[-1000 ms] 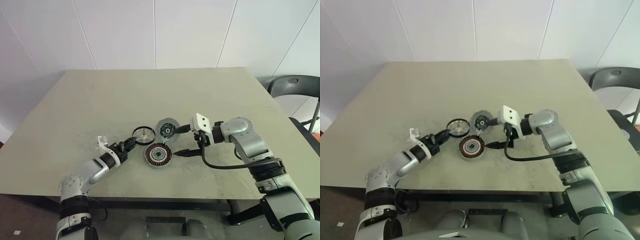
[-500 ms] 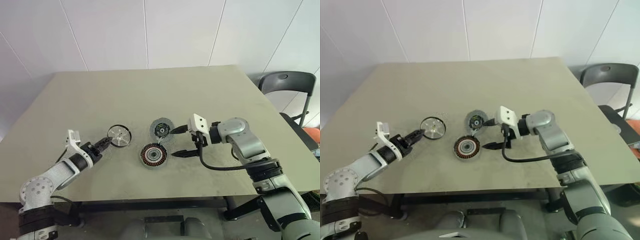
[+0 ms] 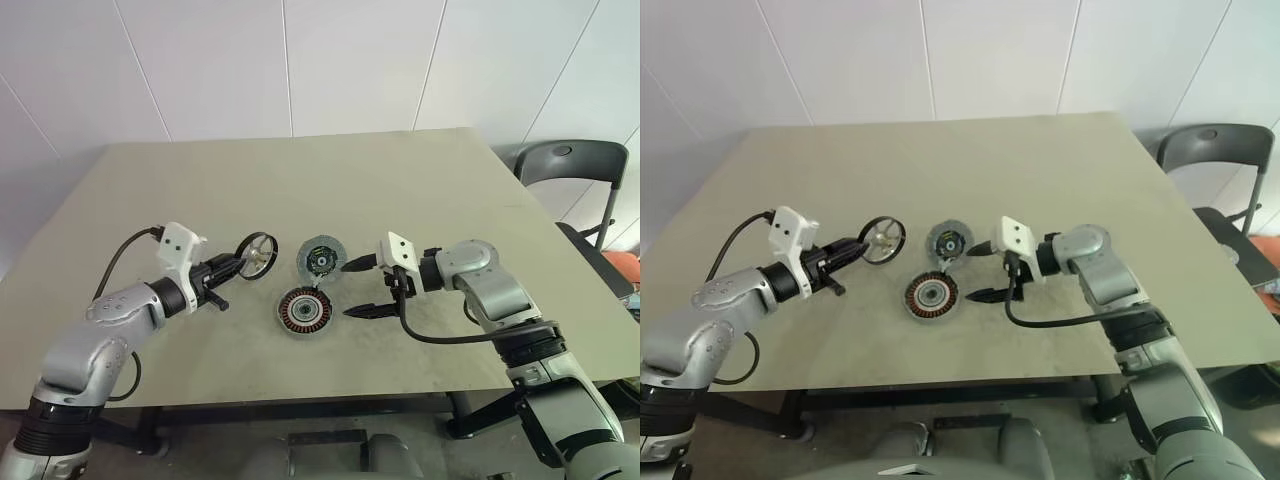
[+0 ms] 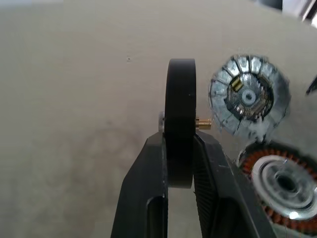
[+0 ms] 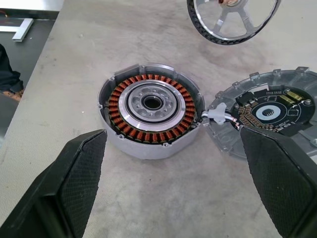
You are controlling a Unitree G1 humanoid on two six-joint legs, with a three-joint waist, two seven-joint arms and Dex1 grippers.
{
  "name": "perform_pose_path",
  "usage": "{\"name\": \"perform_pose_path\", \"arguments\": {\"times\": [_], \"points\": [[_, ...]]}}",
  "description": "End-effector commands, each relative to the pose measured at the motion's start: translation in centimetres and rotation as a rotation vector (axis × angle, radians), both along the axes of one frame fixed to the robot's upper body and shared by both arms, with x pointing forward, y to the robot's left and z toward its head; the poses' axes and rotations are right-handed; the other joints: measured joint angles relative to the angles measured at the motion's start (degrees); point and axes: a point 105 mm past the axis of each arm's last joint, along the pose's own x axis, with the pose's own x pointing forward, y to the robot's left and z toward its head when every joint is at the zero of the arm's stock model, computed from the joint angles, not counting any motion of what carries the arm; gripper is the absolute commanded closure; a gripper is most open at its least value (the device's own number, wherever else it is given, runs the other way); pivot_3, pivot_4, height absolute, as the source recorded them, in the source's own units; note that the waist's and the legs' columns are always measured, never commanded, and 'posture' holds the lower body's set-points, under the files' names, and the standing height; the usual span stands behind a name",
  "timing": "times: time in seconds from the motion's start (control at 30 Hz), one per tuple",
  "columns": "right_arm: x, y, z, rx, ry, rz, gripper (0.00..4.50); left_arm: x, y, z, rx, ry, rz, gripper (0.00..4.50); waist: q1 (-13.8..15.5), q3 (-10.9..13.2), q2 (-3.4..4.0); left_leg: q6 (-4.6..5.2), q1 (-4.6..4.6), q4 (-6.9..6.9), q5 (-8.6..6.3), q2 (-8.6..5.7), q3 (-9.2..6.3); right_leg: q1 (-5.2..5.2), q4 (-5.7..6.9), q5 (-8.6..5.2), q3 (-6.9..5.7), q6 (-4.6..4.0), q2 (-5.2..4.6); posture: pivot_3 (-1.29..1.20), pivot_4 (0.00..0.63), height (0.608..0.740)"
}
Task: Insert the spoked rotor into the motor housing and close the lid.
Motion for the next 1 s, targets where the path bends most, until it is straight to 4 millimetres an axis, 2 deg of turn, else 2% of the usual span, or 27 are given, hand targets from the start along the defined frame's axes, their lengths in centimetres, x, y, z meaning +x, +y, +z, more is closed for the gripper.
{"name": "perform_pose_path", "arguments": {"times": [0.03, 0.27, 0.4, 0.53, 0.67, 0.8, 1.0], "points": [[0.3, -0.1, 1.2, 0.010, -0.049, 0.006, 0.00, -0.3, -1.1, 1.4, 0.167, -0.188, -0.080, 4.10, 0.05, 0.01, 0.00, 0.00, -0.01, 0.00, 0.00, 0.00, 0.00, -0.01, 0.00, 0.00, 0.00, 0.01, 0.00, 0.00, 0.000, 0.740], [0.5, -0.2, 1.0, 0.004, -0.044, 0.006, 0.00, -0.1, -2.5, 1.4, 0.507, -0.480, -0.174, 4.10, 0.10, 0.01, 0.00, 0.01, -0.03, 0.02, 0.00, 0.00, 0.00, -0.01, 0.01, 0.06, 0.00, 0.12, 0.00, 0.00, 0.000, 0.740], [0.5, -0.2, 1.0, 0.002, -0.043, 0.009, 0.00, -0.5, -3.5, 1.6, 0.626, -0.643, -0.259, 4.10, 0.09, 0.01, 0.01, 0.02, -0.01, 0.02, 0.00, 0.00, -0.01, -0.02, 0.03, 0.12, 0.00, 0.22, 0.00, 0.00, 0.000, 0.740], [0.5, -0.2, 1.0, 0.001, -0.043, 0.012, 0.00, -1.4, -4.8, 1.2, 0.643, -0.750, -0.363, 4.10, 0.15, 0.01, 0.01, 0.02, -0.01, 0.03, 0.00, 0.00, -0.01, 0.02, 0.02, 0.13, 0.00, 0.24, -0.01, 0.00, 0.000, 0.740], [0.4, -0.1, 1.0, 0.000, -0.044, 0.015, 0.00, -2.2, -5.9, 0.4, 0.632, -0.781, -0.452, 4.10, 0.11, 0.01, 0.01, 0.03, 0.04, 0.03, 0.01, 0.00, -0.02, 0.03, 0.07, 0.14, 0.00, 0.26, -0.01, 0.00, 0.000, 0.740], [0.4, -0.1, 1.1, 0.001, -0.046, 0.013, 0.00, -2.5, -6.3, -0.3, 0.617, -0.761, -0.509, 4.10, 0.07, 0.01, 0.01, 0.04, 0.12, 0.07, 0.01, 0.00, -0.02, 0.09, 0.15, 0.14, 0.00, 0.27, 0.00, 0.00, 0.000, 0.740], [0.4, -0.3, 1.0, -0.001, -0.044, 0.010, 0.00, -3.3, -6.8, -1.5, 0.696, -0.826, -0.624, 4.10, 0.08, 0.01, 0.01, 0.04, 0.22, 0.10, 0.01, 0.00, -0.02, 0.15, 0.25, 0.14, 0.00, 0.28, 0.00, 0.00, 0.000, 0.740]]}}
